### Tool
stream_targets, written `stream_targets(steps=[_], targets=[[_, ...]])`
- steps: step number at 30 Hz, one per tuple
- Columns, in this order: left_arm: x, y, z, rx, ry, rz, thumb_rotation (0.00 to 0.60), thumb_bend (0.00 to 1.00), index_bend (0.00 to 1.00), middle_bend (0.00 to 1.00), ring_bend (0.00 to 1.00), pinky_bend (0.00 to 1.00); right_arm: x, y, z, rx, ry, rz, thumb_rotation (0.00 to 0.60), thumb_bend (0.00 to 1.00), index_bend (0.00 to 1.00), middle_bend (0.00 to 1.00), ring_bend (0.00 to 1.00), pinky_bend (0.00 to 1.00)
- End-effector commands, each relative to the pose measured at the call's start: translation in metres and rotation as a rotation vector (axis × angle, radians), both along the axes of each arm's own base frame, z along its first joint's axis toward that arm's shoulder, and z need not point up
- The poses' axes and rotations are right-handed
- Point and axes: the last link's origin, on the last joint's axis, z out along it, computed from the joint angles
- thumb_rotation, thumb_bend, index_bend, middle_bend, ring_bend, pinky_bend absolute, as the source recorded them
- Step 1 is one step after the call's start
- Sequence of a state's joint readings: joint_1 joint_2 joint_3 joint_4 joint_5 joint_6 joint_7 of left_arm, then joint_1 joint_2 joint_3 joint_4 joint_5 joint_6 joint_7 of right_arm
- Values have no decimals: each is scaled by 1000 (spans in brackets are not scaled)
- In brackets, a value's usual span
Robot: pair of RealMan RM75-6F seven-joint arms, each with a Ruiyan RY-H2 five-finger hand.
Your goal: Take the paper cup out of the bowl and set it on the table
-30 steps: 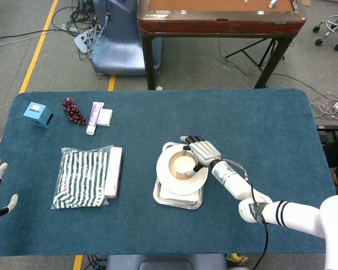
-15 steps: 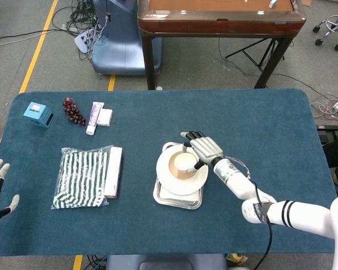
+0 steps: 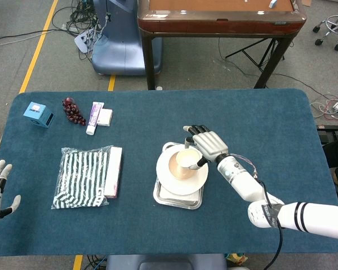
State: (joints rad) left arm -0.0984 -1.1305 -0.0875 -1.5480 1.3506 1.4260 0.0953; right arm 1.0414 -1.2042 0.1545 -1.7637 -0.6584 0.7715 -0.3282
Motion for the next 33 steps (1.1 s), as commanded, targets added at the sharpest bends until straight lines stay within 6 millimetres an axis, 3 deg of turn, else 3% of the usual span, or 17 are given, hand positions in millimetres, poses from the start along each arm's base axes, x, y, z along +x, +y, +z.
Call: stream_targets(steps=[1, 8, 33], targets=[[0, 0, -1, 0, 4, 2, 600, 324, 0, 0, 0, 0, 3, 3, 12, -17, 8, -1, 600, 135, 454, 88, 0, 0], [0, 1, -3, -4, 15, 2, 600, 324, 0, 0, 0, 0, -8, 17, 32, -33, 19, -21, 600, 136, 454, 88, 0, 0], [4, 4, -12, -24, 50, -1, 600, 324, 0, 0, 0, 0, -81, 86, 98, -88, 43, -83, 600, 136, 454, 86, 0, 0]])
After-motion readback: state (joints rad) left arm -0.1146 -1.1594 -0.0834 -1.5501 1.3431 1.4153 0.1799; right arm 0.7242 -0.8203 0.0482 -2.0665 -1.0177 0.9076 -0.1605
